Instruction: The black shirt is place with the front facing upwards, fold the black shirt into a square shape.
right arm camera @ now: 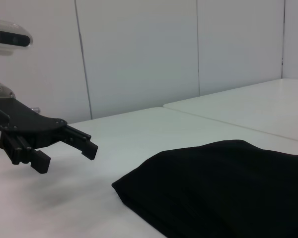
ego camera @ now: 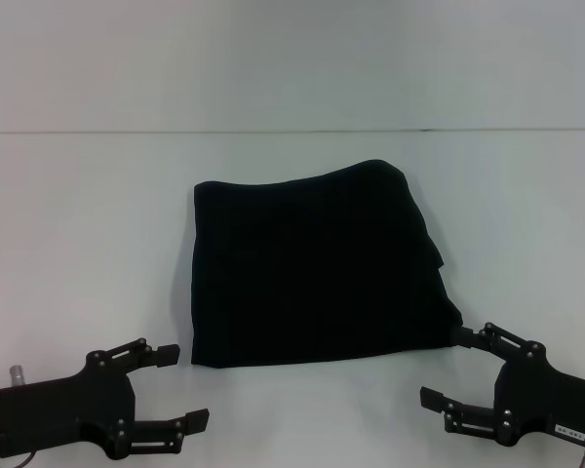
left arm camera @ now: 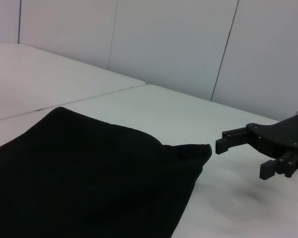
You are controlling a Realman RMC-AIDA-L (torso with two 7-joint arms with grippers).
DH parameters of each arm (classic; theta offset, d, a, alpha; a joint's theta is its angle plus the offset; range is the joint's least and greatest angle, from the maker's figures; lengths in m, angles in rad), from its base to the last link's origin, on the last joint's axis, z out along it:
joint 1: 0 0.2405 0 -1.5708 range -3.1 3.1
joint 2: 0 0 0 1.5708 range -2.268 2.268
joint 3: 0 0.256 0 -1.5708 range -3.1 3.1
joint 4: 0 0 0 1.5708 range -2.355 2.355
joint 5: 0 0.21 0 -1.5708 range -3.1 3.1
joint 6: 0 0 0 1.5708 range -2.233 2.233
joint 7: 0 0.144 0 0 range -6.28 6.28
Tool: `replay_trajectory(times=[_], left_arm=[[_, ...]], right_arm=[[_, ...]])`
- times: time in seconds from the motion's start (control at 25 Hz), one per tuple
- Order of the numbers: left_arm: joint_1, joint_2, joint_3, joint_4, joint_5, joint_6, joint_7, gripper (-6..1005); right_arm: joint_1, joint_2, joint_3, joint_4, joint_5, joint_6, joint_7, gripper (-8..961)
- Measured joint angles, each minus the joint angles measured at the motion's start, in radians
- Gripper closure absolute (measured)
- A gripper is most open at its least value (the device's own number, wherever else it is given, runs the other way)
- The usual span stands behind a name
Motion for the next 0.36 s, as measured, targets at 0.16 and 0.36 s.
replay_trajectory(times=[0.16,0.36], left_arm=[[-0.002,0.000,0.000,-0.001,0.000,0.000,0.000,55],[-0.002,0.000,-0.002,-0.003,0.000,-0.001,0.003,55]], right_arm=[[0.001,0.000,0.000,0.000,-0.001,0.002,0.000,7],[0.001,0.000,0.001,0.000,-0.001,-0.001,0.000,7]])
